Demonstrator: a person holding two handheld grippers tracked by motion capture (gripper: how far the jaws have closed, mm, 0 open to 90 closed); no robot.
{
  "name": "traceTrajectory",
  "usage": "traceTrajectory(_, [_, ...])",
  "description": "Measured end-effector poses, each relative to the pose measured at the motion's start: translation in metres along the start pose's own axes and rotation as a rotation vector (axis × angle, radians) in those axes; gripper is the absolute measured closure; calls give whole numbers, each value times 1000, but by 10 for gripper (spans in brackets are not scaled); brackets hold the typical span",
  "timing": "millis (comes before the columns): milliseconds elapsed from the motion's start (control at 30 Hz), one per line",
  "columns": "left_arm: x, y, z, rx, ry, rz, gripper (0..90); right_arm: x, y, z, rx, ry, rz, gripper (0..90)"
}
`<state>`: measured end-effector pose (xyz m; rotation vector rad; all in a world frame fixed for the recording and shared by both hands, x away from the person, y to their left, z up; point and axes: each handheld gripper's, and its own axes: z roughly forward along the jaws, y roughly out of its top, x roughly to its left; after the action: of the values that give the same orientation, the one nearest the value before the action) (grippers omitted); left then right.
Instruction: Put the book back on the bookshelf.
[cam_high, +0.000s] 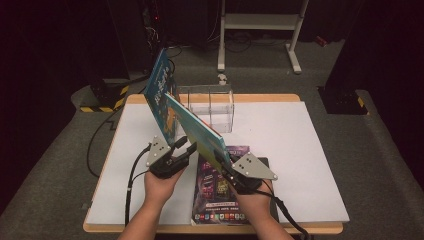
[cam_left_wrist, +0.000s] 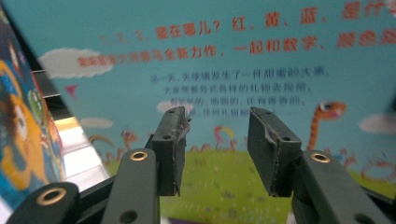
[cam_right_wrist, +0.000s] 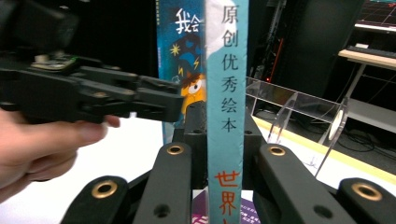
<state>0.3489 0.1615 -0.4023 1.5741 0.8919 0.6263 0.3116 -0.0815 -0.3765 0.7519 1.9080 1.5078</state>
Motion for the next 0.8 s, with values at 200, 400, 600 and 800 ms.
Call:
traceTrajectory(200, [-1, -2, 5, 1, -1, -2, 566, 6, 0, -1, 7, 12, -12, 788])
traceTrajectory(400, [3, -3, 5, 1, 2, -12, 562, -6, 0, -6, 18, 137, 64, 694])
traceTrajectory(600, [6, -3, 7, 1, -2, -22, 562, -21, -12, -28, 43, 233, 83, 719])
traceTrajectory(800, [6, 0, 15, 19, -15, -8, 565, -10, -12, -25, 62, 308, 72, 668])
